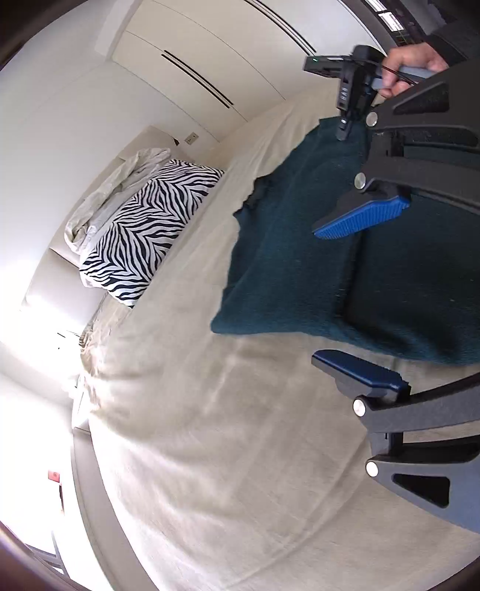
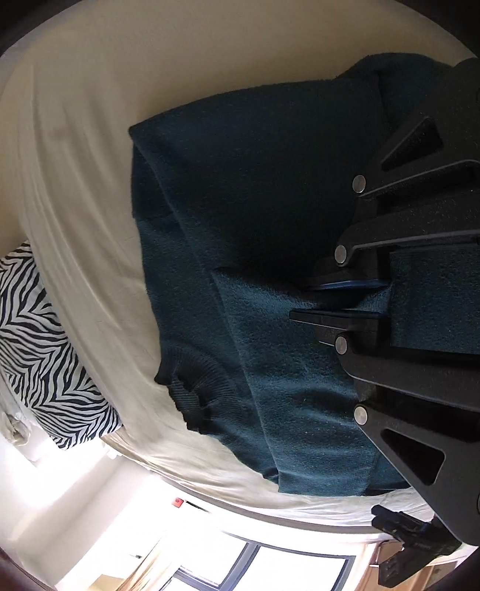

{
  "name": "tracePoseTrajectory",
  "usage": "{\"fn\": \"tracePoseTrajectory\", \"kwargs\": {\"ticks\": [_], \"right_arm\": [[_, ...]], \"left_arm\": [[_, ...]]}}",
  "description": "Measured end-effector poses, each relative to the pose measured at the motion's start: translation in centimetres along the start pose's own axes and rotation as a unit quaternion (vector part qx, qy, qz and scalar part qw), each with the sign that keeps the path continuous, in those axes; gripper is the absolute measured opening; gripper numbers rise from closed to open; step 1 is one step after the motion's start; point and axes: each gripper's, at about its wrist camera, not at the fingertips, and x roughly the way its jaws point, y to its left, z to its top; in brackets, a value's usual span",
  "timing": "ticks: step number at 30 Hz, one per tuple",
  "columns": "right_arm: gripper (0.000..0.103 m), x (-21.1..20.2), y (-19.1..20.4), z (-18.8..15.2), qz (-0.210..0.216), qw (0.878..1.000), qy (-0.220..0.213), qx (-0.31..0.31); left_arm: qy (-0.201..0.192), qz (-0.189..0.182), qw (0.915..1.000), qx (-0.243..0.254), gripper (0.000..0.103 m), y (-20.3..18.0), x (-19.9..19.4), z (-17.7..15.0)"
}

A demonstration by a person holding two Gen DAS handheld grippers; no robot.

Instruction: Fold small clothes

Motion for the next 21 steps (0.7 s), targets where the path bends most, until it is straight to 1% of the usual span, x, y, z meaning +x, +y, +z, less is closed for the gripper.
{"fn": "tracePoseTrajectory", "kwargs": {"ticks": [2, 4, 5, 6, 7, 8, 10, 12, 13, 15, 16, 20, 21], "right_arm": [[0.01, 0.6, -1.0, 0.0, 0.02, 1.0, 0.001, 0.023], [0.011, 0.7, -1.8, -0.2, 0.042, 0.998, 0.001, 0.045], [0.011, 0.7, -2.1, -0.2, 0.05, 0.997, 0.001, 0.051], [0.012, 0.8, -2.3, -0.3, 0.056, 0.997, 0.001, 0.054], [0.013, 0.8, -2.5, -0.3, 0.06, 0.997, 0.0, 0.053], [0.013, 0.7, -2.5, -0.4, 0.065, 0.997, -0.001, 0.052], [0.013, 0.9, -2.6, -0.6, 0.07, 0.996, -0.002, 0.052], [0.013, 0.9, -2.8, -0.7, 0.081, 0.995, -0.004, 0.056], [0.013, 0.9, -2.8, -0.6, 0.087, 0.995, -0.005, 0.056], [0.013, 0.9, -3.1, -0.6, 0.097, 0.994, -0.007, 0.056], [0.013, 1.0, -3.3, -0.6, 0.103, 0.993, -0.008, 0.057], [0.013, 0.9, -3.7, -0.8, 0.117, 0.991, -0.014, 0.063], [0.013, 0.8, -3.7, -0.9, 0.116, 0.991, -0.016, 0.064]], "left_arm": [[-0.006, -0.015, 0.9998, 0.01, 0.065, -0.4, 0.7, 2.1], [0.005, -0.034, 0.9994, 0.011, 0.065, -0.5, 2.4, 4.4], [0.017, -0.044, 0.9988, 0.012, 0.065, -0.7, 3.5, 5.3], [0.041, -0.056, 0.9975, 0.017, 0.064, -0.9, 5.1, 6.1], [0.057, -0.069, 0.9959, 0.015, 0.057, -0.9, 6.6, 6.7], [0.073, -0.079, 0.9942, 0.007, 0.056, -0.7, 8.0, 7.0], [0.117, -0.093, 0.9886, -0.022, 0.055, 0.4, 11.4, 7.2], [0.139, -0.092, 0.9843, -0.058, 0.053, 2.1, 13.6, 7.2], [0.145, -0.096, 0.9823, -0.069, 0.047, 2.9, 14.4, 7.1], [0.147, -0.102, 0.9809, -0.076, 0.038, 3.7, 15.1, 6.9], [0.147, -0.104, 0.981, -0.072, 0.036, 3.9, 15.1, 6.8], [0.142, -0.104, 0.9833, -0.046, 0.037, 3.4, 13.9, 5.9], [0.142, -0.107, 0.983, -0.043, 0.038, 3.2, 13.4, 5.5]]}}
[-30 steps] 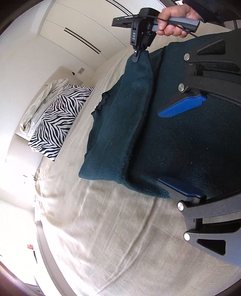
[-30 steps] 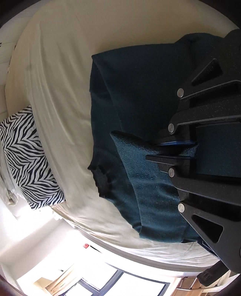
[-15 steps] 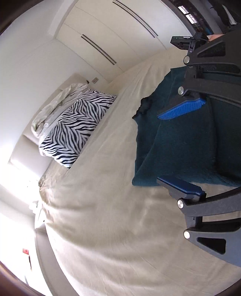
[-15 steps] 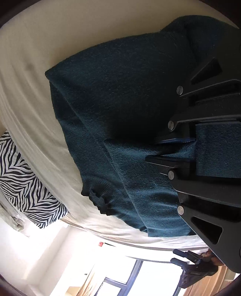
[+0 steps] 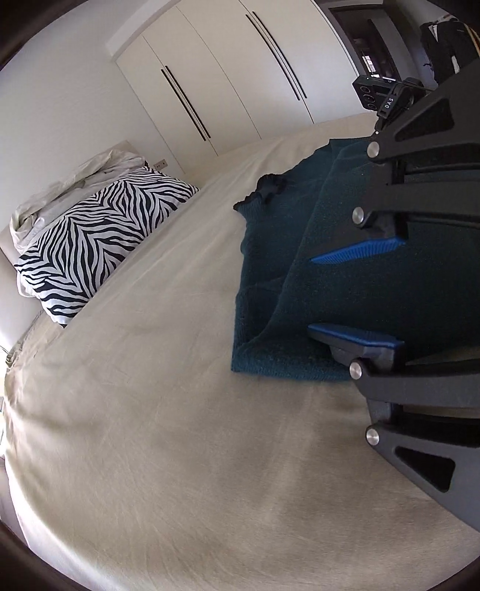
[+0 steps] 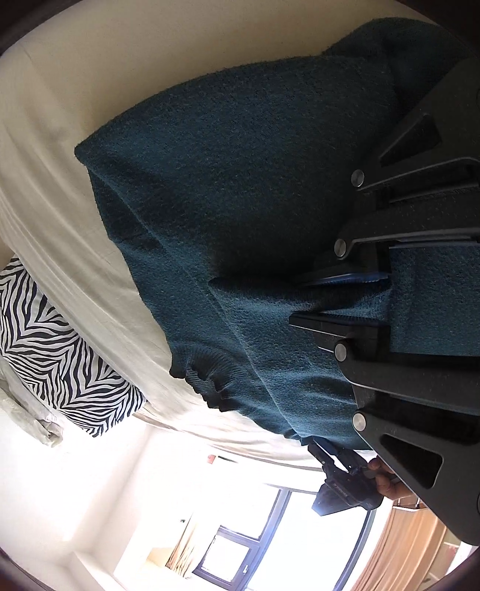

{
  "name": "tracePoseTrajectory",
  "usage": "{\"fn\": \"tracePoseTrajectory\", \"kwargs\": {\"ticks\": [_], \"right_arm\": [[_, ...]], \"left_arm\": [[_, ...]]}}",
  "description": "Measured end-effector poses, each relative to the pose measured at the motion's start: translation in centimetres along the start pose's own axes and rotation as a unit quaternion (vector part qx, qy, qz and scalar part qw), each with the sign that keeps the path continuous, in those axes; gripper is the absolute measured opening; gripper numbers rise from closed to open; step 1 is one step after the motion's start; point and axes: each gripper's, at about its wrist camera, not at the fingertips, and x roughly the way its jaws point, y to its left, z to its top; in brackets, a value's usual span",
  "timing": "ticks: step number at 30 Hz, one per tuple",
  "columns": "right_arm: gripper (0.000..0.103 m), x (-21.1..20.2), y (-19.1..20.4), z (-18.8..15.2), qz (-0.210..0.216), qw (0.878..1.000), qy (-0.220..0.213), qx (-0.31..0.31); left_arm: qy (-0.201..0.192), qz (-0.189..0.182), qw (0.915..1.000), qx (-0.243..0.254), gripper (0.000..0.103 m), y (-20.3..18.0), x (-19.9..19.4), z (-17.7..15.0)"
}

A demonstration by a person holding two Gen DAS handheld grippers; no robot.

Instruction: Fold small clothes

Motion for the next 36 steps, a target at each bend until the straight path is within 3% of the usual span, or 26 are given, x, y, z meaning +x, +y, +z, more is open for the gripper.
{"fn": "tracePoseTrajectory", "kwargs": {"ticks": [10, 15, 18, 20, 21, 22, 24, 30, 36], "right_arm": [[0.022, -2.2, -0.3, -1.4, -0.001, 1.0, -0.002, 0.01], [0.023, -5.2, -1.4, -2.5, -0.022, 0.999, -0.018, 0.03], [0.024, -7.8, -1.8, -3.8, -0.021, 0.999, -0.03, 0.038], [0.029, -10.0, -1.9, -5.3, -0.02, 0.999, -0.04, 0.032], [0.035, -11.2, -1.9, -6.1, -0.022, 0.998, -0.043, 0.027], [0.048, -12.3, -1.9, -7.1, -0.024, 0.998, -0.048, 0.024], [0.056, -14.7, -1.9, -9.4, -0.028, 0.998, -0.061, 0.017], [0.056, -20.8, -2.5, -16.0, -0.053, 0.996, -0.066, -0.009], [0.056, -25.7, -5.3, -21.4, -0.1, 0.994, -0.053, -0.007]], "left_arm": [[-0.004, 0.001, 0.9992, 0.04, 0.04, -1.0, -4.5, -5.4], [-0.003, 0.033, 0.9979, 0.056, 0.059, -1.3, -7.8, -9.1], [-0.009, 0.025, 0.9984, 0.05, 0.059, -1.5, -10.8, -12.1], [-0.011, 0.021, 0.9986, 0.047, 0.063, -1.9, -12.7, -14.3], [-0.01, 0.023, 0.9988, 0.042, 0.065, -2.1, -13.6, -15.6], [-0.007, 0.022, 0.999, 0.038, 0.066, -2.2, -14.3, -16.7], [0.003, 0.02, 0.9994, 0.029, 0.067, -2.3, -15.5, -19.1], [0.035, 0.046, 0.9982, 0.011, 0.067, -1.5, -17.9, -25.5], [0.05, 0.04, 0.998, 0.002, 0.068, -1.7, -19.4, -28.2]]}}
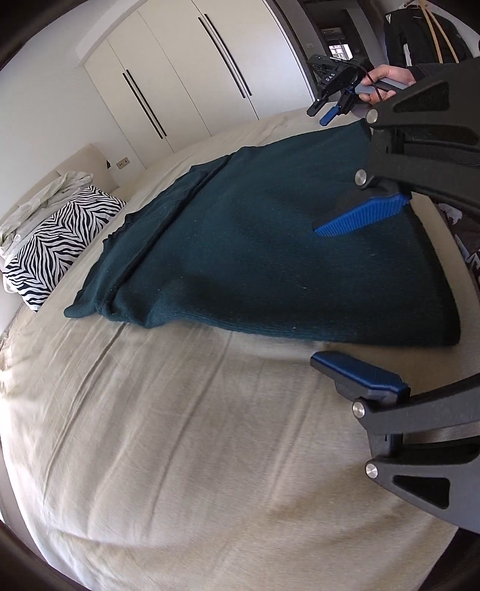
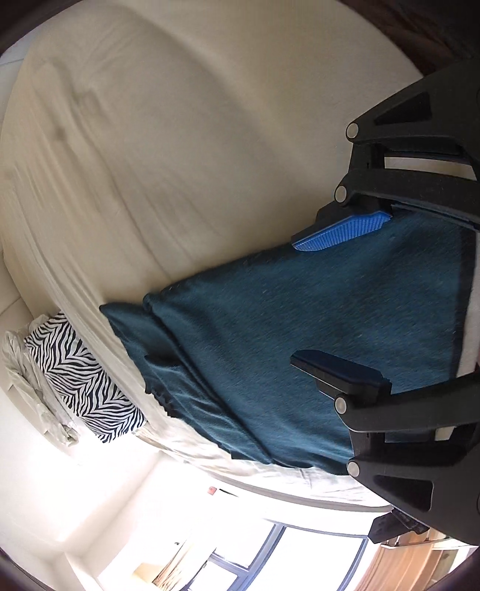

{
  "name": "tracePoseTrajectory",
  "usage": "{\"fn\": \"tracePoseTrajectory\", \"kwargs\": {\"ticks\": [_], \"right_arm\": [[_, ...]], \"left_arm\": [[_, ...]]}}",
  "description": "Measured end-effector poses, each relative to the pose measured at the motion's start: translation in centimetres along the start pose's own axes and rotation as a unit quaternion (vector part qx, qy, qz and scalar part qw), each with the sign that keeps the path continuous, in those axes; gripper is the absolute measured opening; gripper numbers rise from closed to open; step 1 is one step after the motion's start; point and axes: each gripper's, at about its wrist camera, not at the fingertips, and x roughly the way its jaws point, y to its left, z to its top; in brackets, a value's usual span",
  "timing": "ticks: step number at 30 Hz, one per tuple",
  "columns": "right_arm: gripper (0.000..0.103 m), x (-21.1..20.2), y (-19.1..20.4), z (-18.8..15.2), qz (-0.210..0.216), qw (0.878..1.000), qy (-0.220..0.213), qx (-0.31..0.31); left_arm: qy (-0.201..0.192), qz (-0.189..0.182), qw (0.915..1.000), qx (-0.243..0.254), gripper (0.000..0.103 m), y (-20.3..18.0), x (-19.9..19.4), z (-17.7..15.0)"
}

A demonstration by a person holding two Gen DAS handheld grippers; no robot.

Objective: Fold small clothes
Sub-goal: 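Move both grippers to the sweater hem and grasp it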

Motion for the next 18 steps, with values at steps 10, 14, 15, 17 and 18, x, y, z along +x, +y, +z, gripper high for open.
{"fn": "tracePoseTrajectory", "kwargs": {"ticks": [10, 14, 15, 17, 18], "right_arm": [[0.055, -3.0, -5.9, -5.4, 0.004, 0.998, 0.034, 0.052], [0.055, -3.1, -5.4, -5.7, 0.003, 0.998, 0.051, 0.048], [0.055, -3.2, -5.3, -5.8, 0.002, 0.997, 0.055, 0.046], [0.055, -3.2, -5.2, -5.9, 0.005, 0.997, 0.06, 0.044], [0.055, -3.1, -5.2, -6.0, 0.008, 0.997, 0.065, 0.047]], "left_arm": [[0.028, -0.016, 0.9994, -0.008, 0.067, 0.0, -0.1, -2.5], [0.039, -0.015, 0.9991, -0.01, 0.067, 0.1, -0.2, -2.8], [0.041, -0.015, 0.999, -0.009, 0.067, 0.1, -0.2, -2.9], [0.048, -0.012, 0.9988, -0.008, 0.067, 0.1, -0.3, -3.1], [0.05, -0.013, 0.9986, -0.008, 0.067, 0.1, -0.3, -3.2]]}}
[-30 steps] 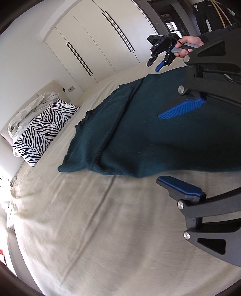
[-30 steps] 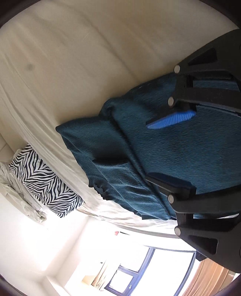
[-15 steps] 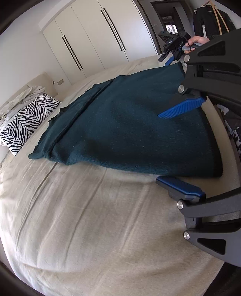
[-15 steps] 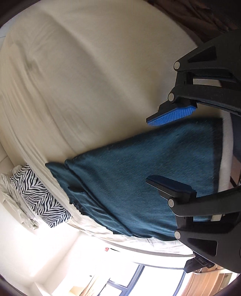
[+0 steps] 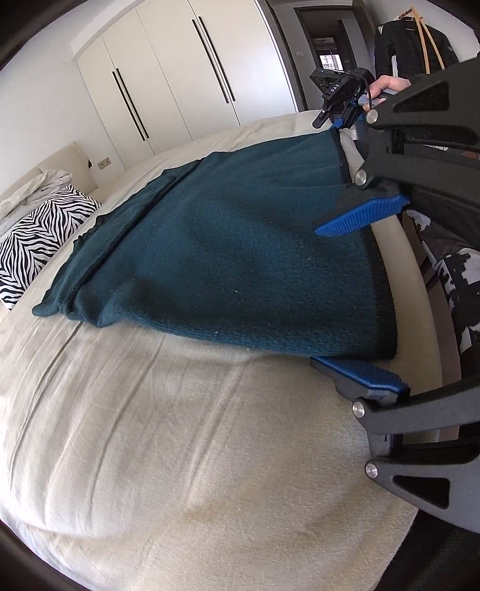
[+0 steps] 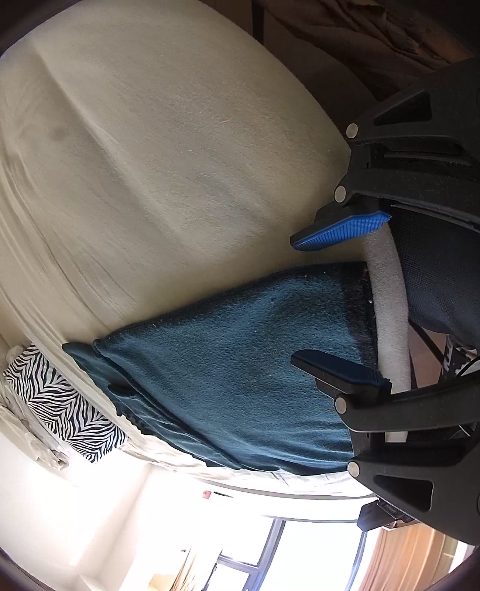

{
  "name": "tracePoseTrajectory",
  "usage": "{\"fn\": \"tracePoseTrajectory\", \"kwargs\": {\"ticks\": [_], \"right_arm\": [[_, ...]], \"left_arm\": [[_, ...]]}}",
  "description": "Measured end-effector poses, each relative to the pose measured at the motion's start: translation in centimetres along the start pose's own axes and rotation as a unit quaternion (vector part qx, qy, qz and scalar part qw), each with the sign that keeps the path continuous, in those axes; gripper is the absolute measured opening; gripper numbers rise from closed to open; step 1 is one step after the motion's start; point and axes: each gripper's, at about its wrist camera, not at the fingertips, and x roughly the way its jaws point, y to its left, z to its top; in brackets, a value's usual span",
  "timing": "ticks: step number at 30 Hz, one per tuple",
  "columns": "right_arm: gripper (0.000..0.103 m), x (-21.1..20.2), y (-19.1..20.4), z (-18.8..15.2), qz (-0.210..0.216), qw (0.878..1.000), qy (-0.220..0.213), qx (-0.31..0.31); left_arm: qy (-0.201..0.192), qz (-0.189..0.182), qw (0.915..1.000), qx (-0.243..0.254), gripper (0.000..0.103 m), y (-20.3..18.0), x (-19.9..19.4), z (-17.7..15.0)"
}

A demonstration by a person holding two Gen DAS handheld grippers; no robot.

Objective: Fold small clothes
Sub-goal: 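Move both grippers to the sweater hem and grasp it, then lift the hem with both grippers and fold it toward the collar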

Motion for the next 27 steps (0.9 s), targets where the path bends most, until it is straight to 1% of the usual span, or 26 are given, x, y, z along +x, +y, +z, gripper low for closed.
{"fn": "tracePoseTrajectory", "kwargs": {"ticks": [5, 6, 7, 8, 10, 12, 20, 23, 24, 25, 26, 27], "right_arm": [[0.054, -0.2, -0.1, 0.2, 0.015, 1.0, 0.008, 0.013], [0.054, -0.3, -0.2, 0.2, 0.017, 1.0, 0.009, 0.014], [0.054, -0.4, -0.3, 0.1, 0.02, 1.0, 0.01, 0.016], [0.053, -0.4, -0.4, 0.2, 0.022, 1.0, 0.01, 0.017], [0.052, -0.5, -0.6, 0.1, 0.026, 0.999, 0.011, 0.021], [0.051, -0.7, -0.9, 0.2, 0.031, 0.999, 0.012, 0.028], [0.048, -0.9, -1.2, 0.4, 0.036, 0.998, 0.022, 0.035], [0.038, -0.7, -1.5, 0.4, 0.041, 0.998, 0.027, 0.039], [0.033, -0.6, -1.7, 0.4, 0.043, 0.998, 0.028, 0.042], [0.032, -0.5, -1.9, 0.5, 0.045, 0.998, 0.029, 0.045], [0.03, -0.5, -2.1, 0.6, 0.048, 0.997, 0.028, 0.047], [0.022, -0.4, -2.2, 0.6, 0.049, 0.997, 0.027, 0.047]], "left_arm": [[0.008, -0.006, 0.9999, -0.008, 0.067, 0.3, -0.1, -0.2], [0.008, -0.008, 0.9999, -0.012, 0.065, 0.5, -0.1, -0.2], [0.008, -0.008, 0.9998, -0.017, 0.06, 0.7, -0.1, -0.1], [0.008, -0.006, 0.9997, -0.023, 0.058, 1.0, 0.0, 0.0], [0.009, -0.004, 0.9995, -0.03, 0.049, 1.3, 0.0, 0.2], [0.011, -0.002, 0.9995, -0.029, 0.046, 1.4, 0.0, 0.3], [0.015, 0.007, 0.9996, -0.022, 0.045, 1.0, 0.1, 0.3], [0.017, 0.021, 0.9995, -0.014, 0.034, 0.8, 0.2, 0.3], [0.019, 0.028, 0.9994, -0.012, 0.022, 0.7, 0.3, 0.2], [0.021, 0.034, 0.9991, -0.012, 0.011, 0.7, 0.5, 0.2], [0.022, 0.036, 0.999, -0.013, 0.008, 0.7, 0.5, 0.1], [0.02, 0.035, 0.9991, -0.012, 0.008, 0.8, 0.5, 0.0]]}}
